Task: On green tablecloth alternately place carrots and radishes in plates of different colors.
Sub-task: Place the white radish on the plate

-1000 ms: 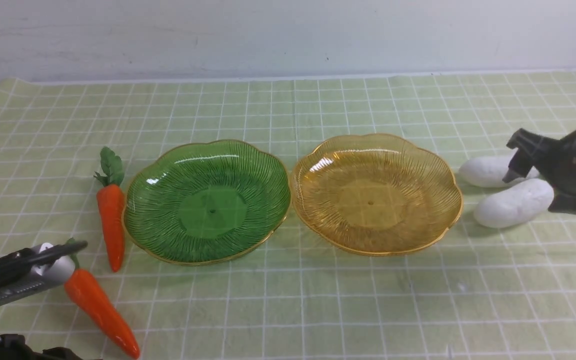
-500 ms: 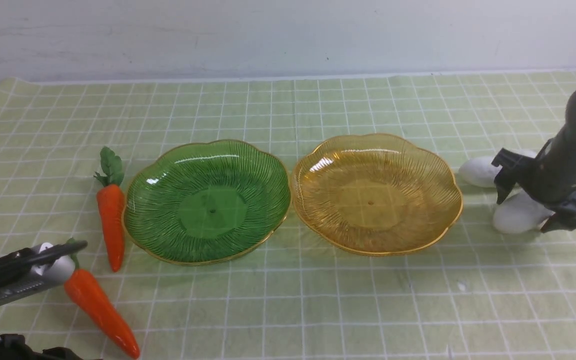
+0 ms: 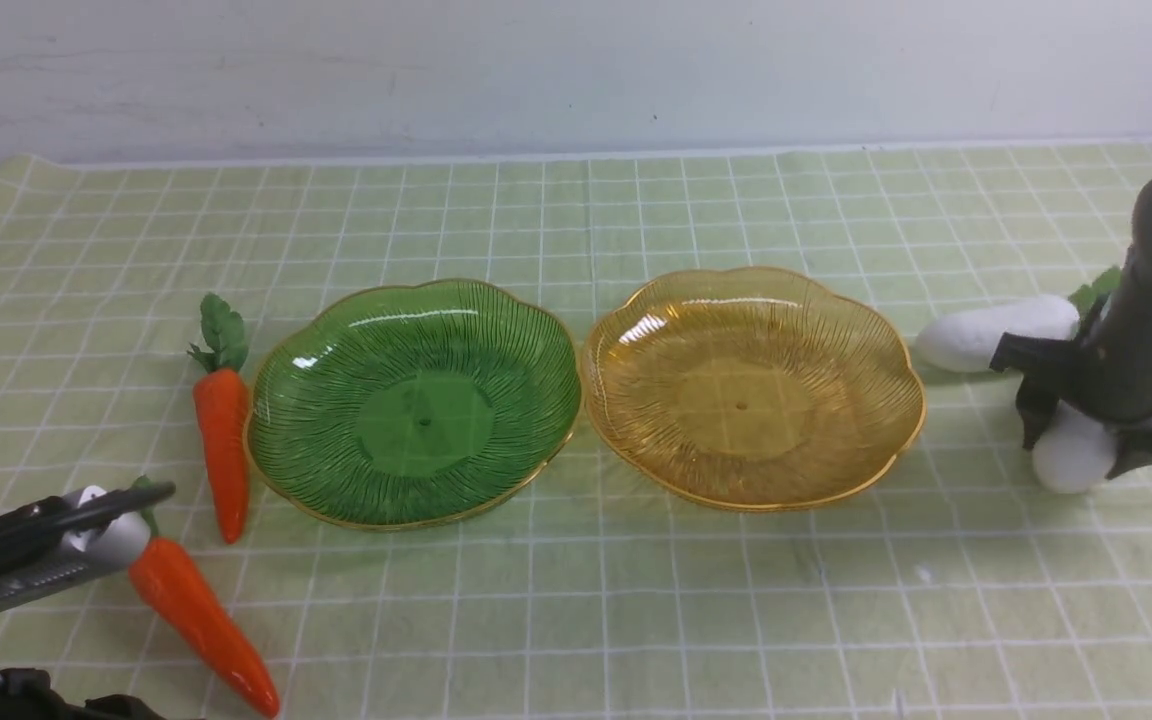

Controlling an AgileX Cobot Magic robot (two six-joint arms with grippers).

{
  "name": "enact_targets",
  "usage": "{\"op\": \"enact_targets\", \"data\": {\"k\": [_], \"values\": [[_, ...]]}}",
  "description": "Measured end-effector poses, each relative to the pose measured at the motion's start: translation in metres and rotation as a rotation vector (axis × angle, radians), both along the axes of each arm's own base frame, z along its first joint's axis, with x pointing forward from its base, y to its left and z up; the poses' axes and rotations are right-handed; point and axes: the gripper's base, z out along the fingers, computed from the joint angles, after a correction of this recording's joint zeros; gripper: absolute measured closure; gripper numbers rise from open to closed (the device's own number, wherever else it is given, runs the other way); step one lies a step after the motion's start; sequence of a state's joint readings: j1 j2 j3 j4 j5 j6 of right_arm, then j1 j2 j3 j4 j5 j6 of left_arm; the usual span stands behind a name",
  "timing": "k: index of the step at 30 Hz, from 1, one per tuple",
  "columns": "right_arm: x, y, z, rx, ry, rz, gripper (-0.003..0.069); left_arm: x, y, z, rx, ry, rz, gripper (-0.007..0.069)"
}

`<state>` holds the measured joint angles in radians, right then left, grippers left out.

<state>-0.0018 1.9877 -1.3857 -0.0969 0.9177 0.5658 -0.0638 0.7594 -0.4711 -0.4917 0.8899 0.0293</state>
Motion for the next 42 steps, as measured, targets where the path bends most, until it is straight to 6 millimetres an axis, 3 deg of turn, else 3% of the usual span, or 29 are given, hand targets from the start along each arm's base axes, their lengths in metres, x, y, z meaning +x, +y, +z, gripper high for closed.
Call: {"op": "enact_targets", "data": {"k": [3, 4, 5, 6, 10, 11, 17, 22, 25, 27, 28, 30, 33, 38, 41, 42], "values": [[-0.007, 0.0, 0.035, -0.018, -0.069, 0.064, 0.0232, 0.0, 0.0, 0.0, 0.001, 0.0, 0.0, 0.0534], [-0.008, 0.001, 0.038, -0.018, -0.076, 0.065, 0.0232, 0.0, 0.0, 0.0, 0.001, 0.0, 0.0, 0.0534], [-0.014, 0.005, 0.061, -0.029, -0.129, 0.128, 0.0232, 0.0, 0.0, 0.0, 0.001, 0.0, 0.0, 0.0534], [-0.017, 0.009, 0.07, -0.032, -0.149, 0.161, 0.0232, 0.0, 0.0, 0.0, 0.001, 0.0, 0.0, 0.0534], [-0.028, 0.042, 0.097, -0.015, -0.215, 0.338, 0.0232, 0.0, 0.0, 0.0, 0.001, 0.0, 0.0, 0.0534], [-0.028, 0.042, 0.097, -0.013, -0.214, 0.342, 0.0232, 0.0, 0.0, 0.0, 0.001, 0.0, 0.0, 0.0534], [-0.022, 0.114, 0.073, 0.015, -0.252, 0.572, 0.0232, 0.0, 0.0, 0.0, 0.001, 0.0, 0.0, 0.0534], [-0.013, 0.144, 0.047, 0.023, -0.288, 0.638, 0.0232, 0.0, 0.0, 0.0, 0.001, 0.0, 0.0, 0.0534], [-0.008, 0.152, 0.034, 0.025, -0.309, 0.65, 0.0205, 0.0, 0.0, 0.0, 0.001, 0.0, 0.0, 0.0534], [-0.004, 0.154, 0.028, 0.029, -0.322, 0.642, 0.0136, 0.0, 0.0, 0.0, 0.001, 0.0, 0.0, 0.0534], [-0.004, 0.154, 0.027, 0.03, -0.323, 0.64, 0.0136, 0.0, 0.0, 0.0, 0.001, 0.0, 0.0, 0.0534], [-0.001, 0.155, 0.024, 0.045, -0.343, 0.598, 0.0024, 0.0, 0.0, 0.0, 0.001, 0.0, 0.001, 0.0534], [0.002, 0.15, 0.025, 0.058, -0.354, 0.539, -0.0017, 0.0, 0.0, 0.0, 0.001, 0.0, 0.001, 0.0534], [0.019, 0.112, 0.037, 0.067, -0.368, 0.357, -0.0031, 0.0, 0.0, 0.0, 0.001, 0.0, 0.001, 0.0534], [0.035, 0.065, 0.049, 0.118, -0.412, 0.082, -0.0032, 0.0, 0.0, 0.0, 0.001, 0.0, 0.0, 0.0534], [0.036, 0.06, 0.049, 0.121, -0.414, 0.059, -0.0032, 0.0, 0.0, 0.0, 0.001, 0.0, 0.0, 0.0534]]}}
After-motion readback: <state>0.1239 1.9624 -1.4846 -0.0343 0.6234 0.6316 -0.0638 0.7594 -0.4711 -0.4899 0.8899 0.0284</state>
